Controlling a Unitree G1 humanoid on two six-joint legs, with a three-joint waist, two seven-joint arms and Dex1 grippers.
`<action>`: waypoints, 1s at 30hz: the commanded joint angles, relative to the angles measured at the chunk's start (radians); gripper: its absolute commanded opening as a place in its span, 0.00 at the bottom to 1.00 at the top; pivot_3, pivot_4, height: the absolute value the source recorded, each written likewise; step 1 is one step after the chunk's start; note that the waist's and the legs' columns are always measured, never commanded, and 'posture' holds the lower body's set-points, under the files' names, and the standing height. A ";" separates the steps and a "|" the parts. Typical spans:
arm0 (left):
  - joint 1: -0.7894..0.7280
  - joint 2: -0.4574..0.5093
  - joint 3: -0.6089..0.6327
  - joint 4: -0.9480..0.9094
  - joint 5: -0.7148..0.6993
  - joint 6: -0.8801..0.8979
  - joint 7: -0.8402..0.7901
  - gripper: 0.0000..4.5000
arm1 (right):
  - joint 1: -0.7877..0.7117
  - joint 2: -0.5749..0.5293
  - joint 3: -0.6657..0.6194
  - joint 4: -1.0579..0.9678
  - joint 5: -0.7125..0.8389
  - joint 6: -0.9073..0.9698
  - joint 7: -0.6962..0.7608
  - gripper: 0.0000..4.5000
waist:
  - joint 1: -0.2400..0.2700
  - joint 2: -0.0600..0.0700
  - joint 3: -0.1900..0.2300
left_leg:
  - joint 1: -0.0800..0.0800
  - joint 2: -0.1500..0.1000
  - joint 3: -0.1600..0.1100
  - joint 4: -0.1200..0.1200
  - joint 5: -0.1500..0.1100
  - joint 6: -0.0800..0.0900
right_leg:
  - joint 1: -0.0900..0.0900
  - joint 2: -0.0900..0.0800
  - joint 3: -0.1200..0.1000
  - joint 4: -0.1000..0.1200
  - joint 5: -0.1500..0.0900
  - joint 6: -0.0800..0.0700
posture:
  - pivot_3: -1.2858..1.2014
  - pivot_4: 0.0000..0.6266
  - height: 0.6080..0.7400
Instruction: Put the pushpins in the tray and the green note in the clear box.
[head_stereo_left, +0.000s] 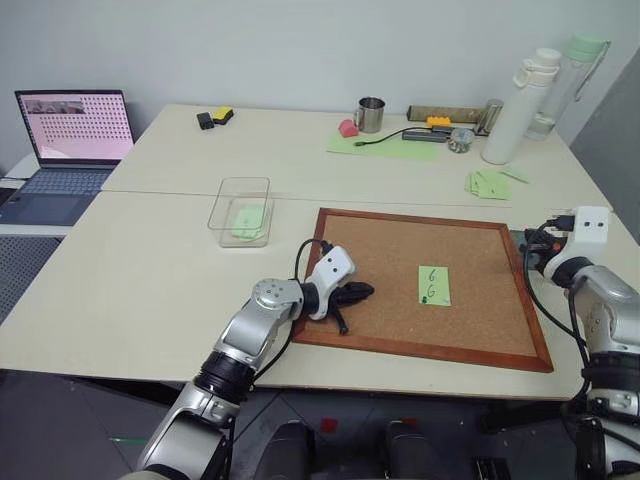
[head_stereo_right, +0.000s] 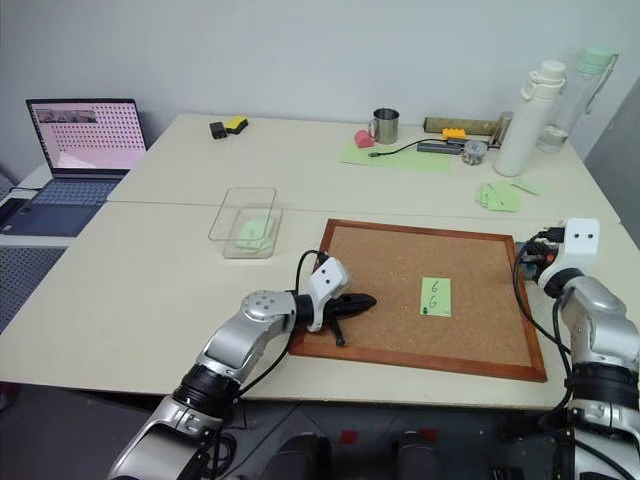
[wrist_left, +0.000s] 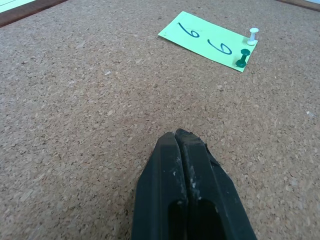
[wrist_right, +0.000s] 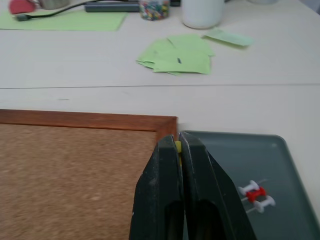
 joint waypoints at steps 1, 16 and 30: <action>0.037 0.035 0.017 -0.011 0.014 0.040 0.019 0.00 | -0.058 -0.036 -0.020 0.121 -0.015 -0.075 0.025 0.00 | -0.005 0.000 0.000 | 0.000 0.000 0.000 0.000 0.000 0.000 | 0.000 0.000 0.000 0.000 0.000 0.000 | 0.52 0.24 1.00; 0.048 0.050 0.020 -0.041 0.011 0.058 0.020 0.00 | -0.129 -0.079 -0.015 0.266 -0.013 -0.174 0.132 0.47 | -0.025 0.000 0.000 | 0.001 0.001 0.001 -0.002 0.000 0.000 | 0.000 0.000 0.001 0.000 0.000 0.000 | 0.52 0.24 1.00; 0.055 0.058 0.021 -0.044 0.012 0.054 0.018 0.00 | 0.288 -0.028 0.052 -0.508 0.191 0.014 0.345 0.47 | -0.022 0.001 -0.001 | 0.001 0.001 -0.002 -0.003 0.000 0.000 | 0.000 0.001 0.000 0.000 0.000 0.000 | 0.52 0.24 1.00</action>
